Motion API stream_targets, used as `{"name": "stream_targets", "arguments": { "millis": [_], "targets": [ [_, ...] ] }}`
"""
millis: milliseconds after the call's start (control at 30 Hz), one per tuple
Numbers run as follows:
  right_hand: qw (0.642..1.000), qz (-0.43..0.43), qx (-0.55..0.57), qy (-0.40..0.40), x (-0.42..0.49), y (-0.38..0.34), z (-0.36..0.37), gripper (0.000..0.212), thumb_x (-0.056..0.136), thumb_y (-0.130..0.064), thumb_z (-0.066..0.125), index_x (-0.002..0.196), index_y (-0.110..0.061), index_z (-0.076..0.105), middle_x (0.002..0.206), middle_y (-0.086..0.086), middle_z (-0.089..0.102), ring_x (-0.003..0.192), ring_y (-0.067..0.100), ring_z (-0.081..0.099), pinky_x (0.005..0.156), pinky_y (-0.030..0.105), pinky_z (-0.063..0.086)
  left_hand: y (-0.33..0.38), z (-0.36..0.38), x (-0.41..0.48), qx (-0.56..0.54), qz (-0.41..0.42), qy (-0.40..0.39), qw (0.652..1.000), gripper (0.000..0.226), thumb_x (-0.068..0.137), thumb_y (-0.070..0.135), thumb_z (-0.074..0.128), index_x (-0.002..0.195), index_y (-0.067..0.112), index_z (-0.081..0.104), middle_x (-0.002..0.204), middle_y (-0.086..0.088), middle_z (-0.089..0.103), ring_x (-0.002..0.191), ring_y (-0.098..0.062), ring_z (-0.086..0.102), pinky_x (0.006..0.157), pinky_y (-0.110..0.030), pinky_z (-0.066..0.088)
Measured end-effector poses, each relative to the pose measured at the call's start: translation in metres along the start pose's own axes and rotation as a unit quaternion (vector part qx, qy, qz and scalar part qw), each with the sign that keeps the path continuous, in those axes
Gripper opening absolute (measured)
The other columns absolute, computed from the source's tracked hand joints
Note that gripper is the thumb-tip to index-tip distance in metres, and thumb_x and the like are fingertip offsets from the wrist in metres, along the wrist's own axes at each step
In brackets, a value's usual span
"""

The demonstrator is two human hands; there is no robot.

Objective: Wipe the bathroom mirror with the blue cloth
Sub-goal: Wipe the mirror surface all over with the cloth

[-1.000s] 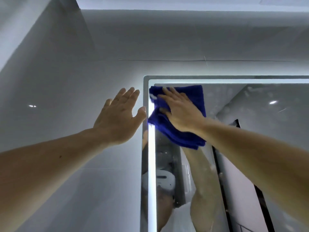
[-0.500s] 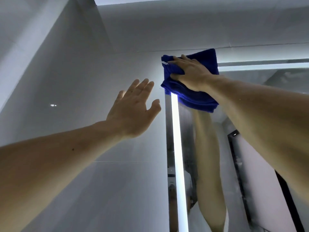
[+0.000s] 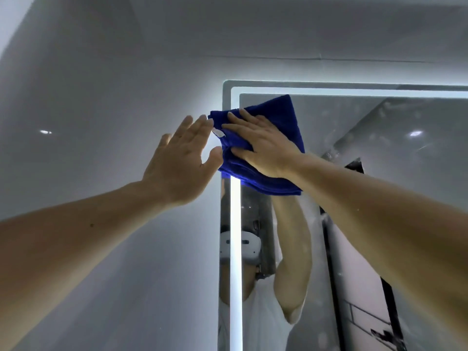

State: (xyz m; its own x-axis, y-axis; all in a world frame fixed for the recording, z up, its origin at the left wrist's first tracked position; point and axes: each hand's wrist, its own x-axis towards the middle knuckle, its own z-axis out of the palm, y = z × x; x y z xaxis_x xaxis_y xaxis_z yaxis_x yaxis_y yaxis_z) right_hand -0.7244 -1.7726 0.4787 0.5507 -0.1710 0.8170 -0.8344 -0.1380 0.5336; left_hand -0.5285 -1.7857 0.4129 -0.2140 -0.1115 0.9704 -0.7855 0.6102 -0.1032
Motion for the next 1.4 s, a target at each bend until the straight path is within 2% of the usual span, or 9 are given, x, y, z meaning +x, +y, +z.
{"name": "stream_targets", "arguments": {
  "millis": [100,267,400,633,733,1033,1133,1233,1400],
  "targets": [
    [1.0,0.001,-0.014,-0.006,-0.027,-0.015,0.009,0.051,0.102,-0.035,0.044,0.151,-0.024,0.034,0.161,-0.004,0.024,0.149,0.014,0.011,0.105,0.008,-0.017,0.0,0.0,-0.018,-0.006,-0.012,-0.008,1.0,0.074,0.089,0.055,0.007,0.157,0.027,0.004,0.164,0.011,0.002,0.15,-0.006,-0.005,0.121,-0.037,0.0],
    [0.999,0.019,-0.024,-0.03,-0.069,-0.039,0.022,0.053,0.103,-0.038,0.037,0.153,-0.024,0.027,0.163,-0.005,0.018,0.151,0.015,0.007,0.115,0.022,-0.011,-0.003,0.003,-0.051,0.006,-0.009,-0.03,0.999,0.073,0.09,0.055,0.006,0.157,0.027,0.0,0.164,0.011,-0.002,0.15,-0.006,-0.008,0.12,-0.036,-0.004],
    [0.998,0.035,-0.038,-0.038,-0.1,-0.062,0.032,0.057,0.103,-0.039,0.033,0.155,-0.017,0.023,0.163,0.001,0.016,0.151,0.019,0.005,0.12,0.033,-0.002,-0.005,0.012,-0.075,0.004,-0.009,-0.038,0.999,0.071,0.092,0.055,0.007,0.157,0.027,0.0,0.164,0.011,-0.004,0.15,-0.006,-0.008,0.116,-0.032,-0.009],
    [0.998,0.037,-0.031,-0.041,-0.161,-0.108,0.046,0.059,0.103,-0.04,0.03,0.154,-0.011,0.025,0.162,0.006,0.019,0.151,0.024,0.008,0.123,0.039,0.004,0.009,0.036,-0.128,-0.031,0.013,-0.052,0.998,0.064,0.099,0.048,0.015,0.157,0.024,0.005,0.164,0.009,0.002,0.15,-0.007,-0.005,0.114,-0.03,-0.011],
    [0.998,0.042,-0.026,-0.036,-0.183,-0.124,0.05,0.058,0.103,-0.038,0.034,0.153,-0.01,0.027,0.161,0.008,0.021,0.151,0.025,0.011,0.122,0.039,0.004,0.018,0.045,-0.152,-0.054,0.008,-0.048,0.997,0.062,0.1,0.043,0.019,0.156,0.022,0.007,0.164,0.006,0.006,0.151,-0.011,-0.001,0.119,-0.038,-0.004],
    [0.997,0.053,-0.02,-0.046,-0.267,-0.176,0.073,0.057,0.104,-0.039,0.038,0.153,-0.01,0.03,0.161,0.009,0.022,0.15,0.029,0.013,0.123,0.041,0.002,0.024,0.055,-0.218,-0.045,-0.014,-0.086,0.995,0.063,0.1,0.049,0.011,0.156,0.021,0.007,0.165,0.002,0.005,0.152,-0.015,-0.002,0.119,-0.041,-0.006],
    [0.997,0.056,-0.011,-0.055,-0.294,-0.194,0.082,0.059,0.105,-0.045,0.028,0.153,-0.011,0.03,0.161,0.01,0.022,0.151,0.028,0.009,0.122,0.042,0.0,0.02,0.061,-0.243,-0.026,-0.032,-0.109,0.993,0.063,0.1,0.048,0.017,0.156,0.021,0.008,0.165,0.002,0.003,0.152,-0.015,-0.003,0.119,-0.041,-0.008],
    [0.996,0.058,0.003,-0.071,-0.325,-0.214,0.093,0.061,0.105,-0.049,0.023,0.153,-0.011,0.029,0.161,0.01,0.021,0.151,0.029,0.007,0.122,0.044,0.0,0.022,0.065,-0.265,-0.03,-0.032,-0.121,0.992,0.063,0.1,0.049,0.016,0.156,0.02,0.009,0.165,0.0,0.006,0.152,-0.017,-0.001,0.121,-0.047,-0.003],
    [0.994,0.034,0.001,-0.108,-0.385,-0.252,0.108,0.06,0.103,-0.045,0.038,0.153,-0.013,0.029,0.161,0.011,0.019,0.15,0.032,0.011,0.122,0.046,0.002,0.03,0.071,-0.288,-0.034,-0.051,-0.123,0.991,0.063,0.101,0.046,0.02,0.156,0.02,0.01,0.165,0.0,0.006,0.152,-0.016,0.0,0.119,-0.042,-0.008]
  ]
}}
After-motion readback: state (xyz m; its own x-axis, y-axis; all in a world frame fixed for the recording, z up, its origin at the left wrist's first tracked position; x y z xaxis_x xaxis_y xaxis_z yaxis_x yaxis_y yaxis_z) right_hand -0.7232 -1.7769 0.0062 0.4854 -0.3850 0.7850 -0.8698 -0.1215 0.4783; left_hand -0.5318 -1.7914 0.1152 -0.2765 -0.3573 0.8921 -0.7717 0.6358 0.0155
